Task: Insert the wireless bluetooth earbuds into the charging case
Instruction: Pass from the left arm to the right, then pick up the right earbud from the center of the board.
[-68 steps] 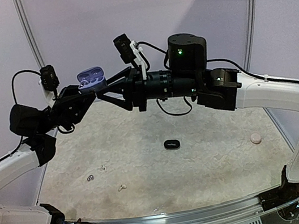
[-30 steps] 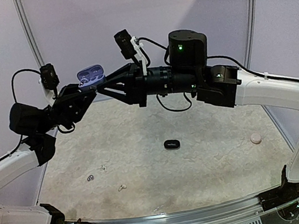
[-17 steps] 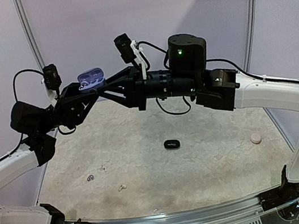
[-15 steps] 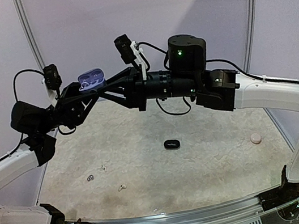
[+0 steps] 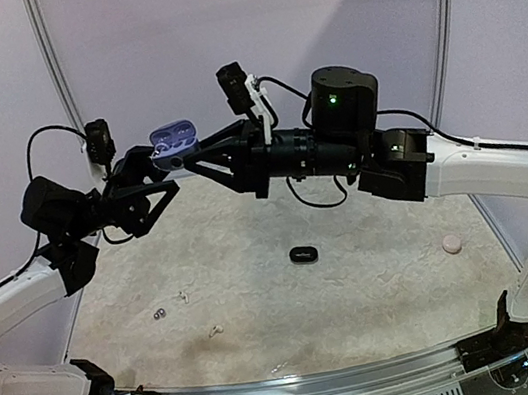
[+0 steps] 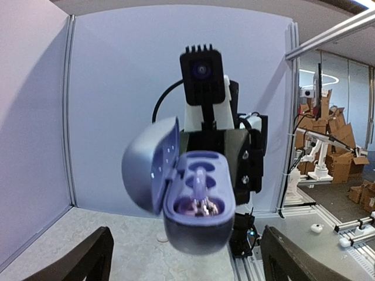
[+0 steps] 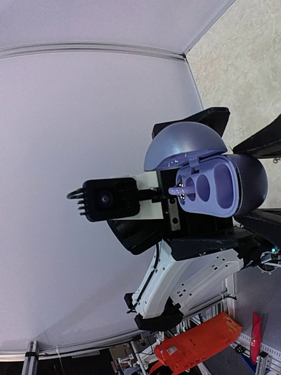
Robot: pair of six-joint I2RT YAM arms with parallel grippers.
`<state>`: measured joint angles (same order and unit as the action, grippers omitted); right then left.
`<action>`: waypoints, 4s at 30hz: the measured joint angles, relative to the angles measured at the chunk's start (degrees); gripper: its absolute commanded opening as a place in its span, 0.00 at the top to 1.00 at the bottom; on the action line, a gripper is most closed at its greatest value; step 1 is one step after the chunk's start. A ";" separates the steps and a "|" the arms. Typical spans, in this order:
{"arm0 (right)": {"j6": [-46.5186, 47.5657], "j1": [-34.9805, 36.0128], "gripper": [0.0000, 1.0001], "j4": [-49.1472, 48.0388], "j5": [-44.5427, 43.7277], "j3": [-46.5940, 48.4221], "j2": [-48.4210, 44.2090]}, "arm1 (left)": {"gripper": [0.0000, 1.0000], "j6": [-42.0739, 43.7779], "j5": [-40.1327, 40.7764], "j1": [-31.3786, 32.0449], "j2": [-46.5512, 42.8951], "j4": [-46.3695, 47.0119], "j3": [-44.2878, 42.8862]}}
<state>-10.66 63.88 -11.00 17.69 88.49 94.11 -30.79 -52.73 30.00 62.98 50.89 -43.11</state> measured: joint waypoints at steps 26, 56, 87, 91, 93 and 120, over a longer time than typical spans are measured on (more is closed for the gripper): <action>2.93 -2.93 1.00 -3.39 -8.90 -8.79 -8.76 | 0.04 30.56 2.01 -2.32 -6.93 -56.57 -4.48; 6.78 -4.07 1.00 -3.93 -8.39 -14.84 -11.98 | 0.49 63.87 44.68 -22.91 24.96 -101.96 -7.65; 5.44 -4.07 1.00 -3.39 -9.57 -16.41 -13.53 | 0.55 68.52 39.36 -22.91 28.94 -98.16 -5.25; 5.31 -4.07 1.00 -3.26 -9.70 -16.41 -13.53 | 0.55 68.70 38.03 -22.71 27.63 -98.31 -3.72; 5.31 -4.07 1.00 -3.17 -9.70 -16.41 -13.53 | 0.55 68.67 37.92 -22.43 27.36 -98.29 -3.43; 5.11 -4.07 1.00 -2.21 -11.30 -16.46 -13.53 | 0.82 65.94 34.67 -17.88 27.36 -97.94 -2.14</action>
<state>-5.54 59.81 -13.21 6.39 72.03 80.58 35.16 -18.06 12.12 90.35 -47.05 -45.25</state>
